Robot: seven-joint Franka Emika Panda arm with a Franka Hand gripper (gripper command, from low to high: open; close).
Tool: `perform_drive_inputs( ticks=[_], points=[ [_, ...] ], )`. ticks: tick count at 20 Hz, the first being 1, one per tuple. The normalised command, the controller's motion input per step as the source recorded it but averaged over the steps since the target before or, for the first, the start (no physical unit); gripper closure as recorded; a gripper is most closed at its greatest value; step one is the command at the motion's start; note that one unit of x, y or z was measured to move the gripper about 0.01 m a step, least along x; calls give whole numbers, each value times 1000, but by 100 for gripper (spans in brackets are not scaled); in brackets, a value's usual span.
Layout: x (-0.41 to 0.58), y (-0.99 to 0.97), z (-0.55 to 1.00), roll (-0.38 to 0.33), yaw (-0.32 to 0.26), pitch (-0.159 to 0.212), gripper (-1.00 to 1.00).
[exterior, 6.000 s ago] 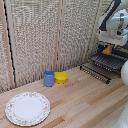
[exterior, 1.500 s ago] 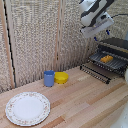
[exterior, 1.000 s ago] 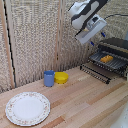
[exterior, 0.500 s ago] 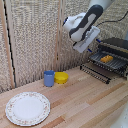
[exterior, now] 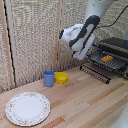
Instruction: Kindly employ your clamp to softly take hold of the bread. Delicately rest it on the oven pan, verifying that it is even on the surface. Using your clamp and attentiveness, smoothly glide the pan into the oven and along the appropriate brackets, securing it in position.
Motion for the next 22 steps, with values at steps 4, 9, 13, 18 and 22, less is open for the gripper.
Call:
perform_drive_inputs(
  ticks=[4,9,13,18,22],
  points=[
    [0,-47,-172,-163,325,78,-100],
    [-19,-88,-102,-191,310,25,-100],
    [-413,-101,0,-226,199,-13,-100],
    [-459,-69,-119,-139,146,-64,-100],
    [-400,-116,-192,-118,141,-54,-100]
  ],
)
